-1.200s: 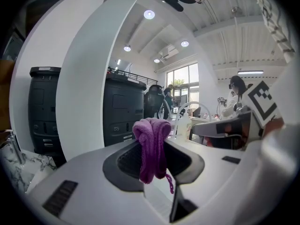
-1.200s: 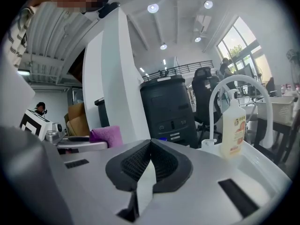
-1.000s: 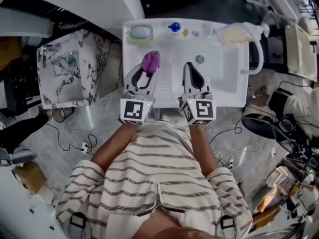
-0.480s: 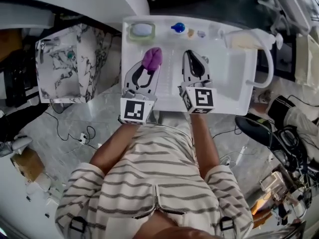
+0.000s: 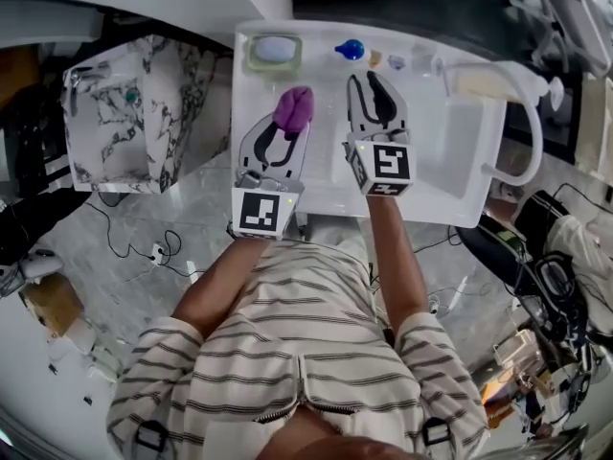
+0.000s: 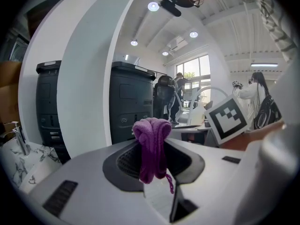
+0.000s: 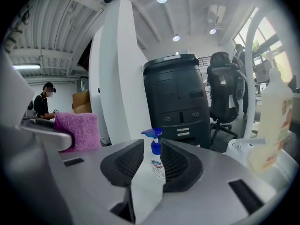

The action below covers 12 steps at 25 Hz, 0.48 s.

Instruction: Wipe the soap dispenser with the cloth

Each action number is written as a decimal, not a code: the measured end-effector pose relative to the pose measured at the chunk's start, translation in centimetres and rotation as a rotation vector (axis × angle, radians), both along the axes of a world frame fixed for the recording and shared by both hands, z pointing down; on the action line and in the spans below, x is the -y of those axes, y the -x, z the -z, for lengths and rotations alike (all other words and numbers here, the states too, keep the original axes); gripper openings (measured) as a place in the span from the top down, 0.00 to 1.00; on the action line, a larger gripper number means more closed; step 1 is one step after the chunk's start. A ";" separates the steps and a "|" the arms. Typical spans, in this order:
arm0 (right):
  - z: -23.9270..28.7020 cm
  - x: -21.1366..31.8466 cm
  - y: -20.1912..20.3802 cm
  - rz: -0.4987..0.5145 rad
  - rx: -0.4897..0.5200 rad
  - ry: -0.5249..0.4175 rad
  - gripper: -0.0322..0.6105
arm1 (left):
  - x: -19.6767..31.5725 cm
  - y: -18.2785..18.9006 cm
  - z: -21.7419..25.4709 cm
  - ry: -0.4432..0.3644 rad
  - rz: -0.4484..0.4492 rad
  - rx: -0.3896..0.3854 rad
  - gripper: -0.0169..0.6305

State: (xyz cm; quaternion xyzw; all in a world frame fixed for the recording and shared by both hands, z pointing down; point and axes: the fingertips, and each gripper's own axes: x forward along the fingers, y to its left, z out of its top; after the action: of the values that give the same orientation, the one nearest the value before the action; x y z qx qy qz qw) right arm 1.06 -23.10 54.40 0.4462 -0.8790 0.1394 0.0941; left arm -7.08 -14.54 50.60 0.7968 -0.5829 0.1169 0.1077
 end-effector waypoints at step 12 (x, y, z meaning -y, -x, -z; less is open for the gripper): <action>-2.5 3.0 1.7 0.061 -0.083 -0.029 0.72 | 0.1 0.2 -1.4 0.021 0.014 -0.011 0.80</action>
State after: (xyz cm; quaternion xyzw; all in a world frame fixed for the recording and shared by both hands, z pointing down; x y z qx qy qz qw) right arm -0.61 -26.08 56.87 0.4259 -0.8895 0.1048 0.1282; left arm -7.25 -14.59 52.04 0.7923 -0.5865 0.1179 0.1198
